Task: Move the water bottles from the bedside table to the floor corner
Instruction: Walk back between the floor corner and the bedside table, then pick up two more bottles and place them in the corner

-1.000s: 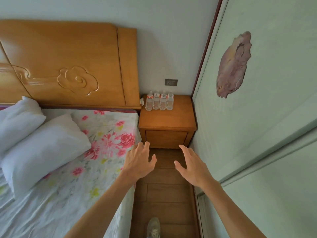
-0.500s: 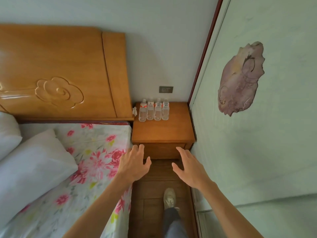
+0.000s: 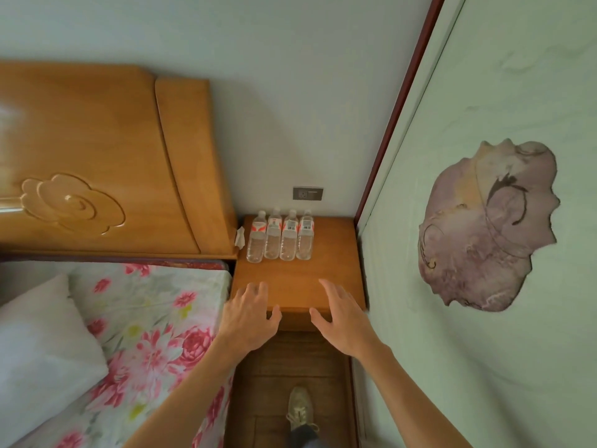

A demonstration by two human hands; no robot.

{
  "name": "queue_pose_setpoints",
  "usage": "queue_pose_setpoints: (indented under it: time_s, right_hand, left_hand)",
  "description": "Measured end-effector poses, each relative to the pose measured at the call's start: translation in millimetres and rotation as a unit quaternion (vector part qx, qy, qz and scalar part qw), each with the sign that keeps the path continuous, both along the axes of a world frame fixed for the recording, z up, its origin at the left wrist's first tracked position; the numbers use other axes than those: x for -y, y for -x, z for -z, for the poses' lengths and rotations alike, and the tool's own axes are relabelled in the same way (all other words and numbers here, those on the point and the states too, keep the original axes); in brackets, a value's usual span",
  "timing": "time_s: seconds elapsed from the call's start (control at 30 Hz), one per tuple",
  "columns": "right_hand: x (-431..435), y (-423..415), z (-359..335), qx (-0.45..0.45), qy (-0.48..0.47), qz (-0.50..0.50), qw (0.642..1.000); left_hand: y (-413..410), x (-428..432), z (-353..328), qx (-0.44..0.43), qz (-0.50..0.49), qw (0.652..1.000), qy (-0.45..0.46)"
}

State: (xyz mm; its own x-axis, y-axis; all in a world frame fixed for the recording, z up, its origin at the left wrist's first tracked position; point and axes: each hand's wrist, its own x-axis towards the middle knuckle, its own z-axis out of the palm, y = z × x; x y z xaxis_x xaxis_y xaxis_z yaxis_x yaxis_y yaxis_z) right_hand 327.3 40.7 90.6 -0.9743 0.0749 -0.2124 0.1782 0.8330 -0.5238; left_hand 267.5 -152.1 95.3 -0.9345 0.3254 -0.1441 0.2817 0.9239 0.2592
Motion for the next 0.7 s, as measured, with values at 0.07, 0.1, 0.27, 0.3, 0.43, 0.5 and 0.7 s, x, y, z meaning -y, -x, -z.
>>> queue_pose_setpoints:
  time_s: [0.07, 0.1, 0.27, 0.3, 0.43, 0.5, 0.7]
  right_hand:
    - [-10.7, 18.3, 1.8, 0.0, 0.001, -0.001, 1.0]
    - [-15.0, 25.9, 2.1, -0.001, 0.0, -0.001, 1.0]
    - [-29.4, 60.9, 4.4, 0.002, 0.013, 0.004, 1.0]
    - [-31.5, 67.3, 5.1, 0.004, 0.013, 0.005, 1.0]
    - [-39.3, 90.7, 9.0, 0.016, 0.015, 0.007, 1.0]
    - [-44.3, 102.6, 12.1, 0.023, 0.019, 0.009, 1.0]
    - [-56.9, 146.4, 28.8, 0.061, 0.006, 0.017, 0.998]
  left_hand:
    - [13.6, -18.4, 1.0, 0.01, 0.005, 1.0, -0.005]
    - [19.3, -26.3, 1.0, 0.012, 0.01, 1.0, -0.008]
    - [48.9, -50.3, 0.6, 0.035, 0.014, 0.999, -0.006]
    - [55.0, -51.9, 1.4, 0.038, 0.012, 0.999, -0.004]
    - [80.1, -54.4, 9.5, 0.047, 0.005, 0.999, 0.007]
    - [94.7, -55.4, 15.0, 0.059, 0.001, 0.998, 0.013]
    - [149.2, -60.4, 37.2, 0.081, 0.006, 0.997, 0.004]
